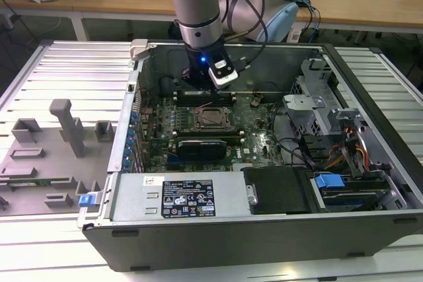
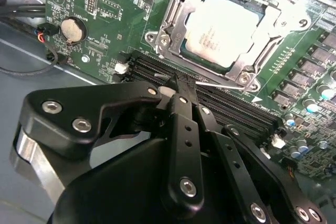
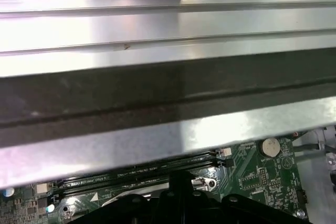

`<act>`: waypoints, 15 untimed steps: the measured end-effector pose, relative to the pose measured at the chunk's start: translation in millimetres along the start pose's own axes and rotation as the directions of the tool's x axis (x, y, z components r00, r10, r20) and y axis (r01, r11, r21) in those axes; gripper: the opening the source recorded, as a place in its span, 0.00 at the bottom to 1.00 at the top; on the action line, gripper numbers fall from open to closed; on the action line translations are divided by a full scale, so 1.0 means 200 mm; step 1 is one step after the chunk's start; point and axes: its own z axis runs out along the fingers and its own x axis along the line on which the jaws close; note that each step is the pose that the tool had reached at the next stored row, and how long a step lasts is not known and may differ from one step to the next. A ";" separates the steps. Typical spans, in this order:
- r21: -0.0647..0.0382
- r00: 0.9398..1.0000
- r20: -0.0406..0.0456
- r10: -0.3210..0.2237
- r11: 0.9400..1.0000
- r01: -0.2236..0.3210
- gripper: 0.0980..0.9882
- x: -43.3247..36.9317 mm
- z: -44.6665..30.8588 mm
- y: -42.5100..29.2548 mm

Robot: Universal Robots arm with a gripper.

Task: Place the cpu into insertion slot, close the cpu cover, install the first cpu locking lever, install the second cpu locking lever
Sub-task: 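Install the first cpu locking lever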

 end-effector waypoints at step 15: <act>0.001 0.999 0.026 0.021 1.000 -0.021 0.01 0.029 0.036 0.019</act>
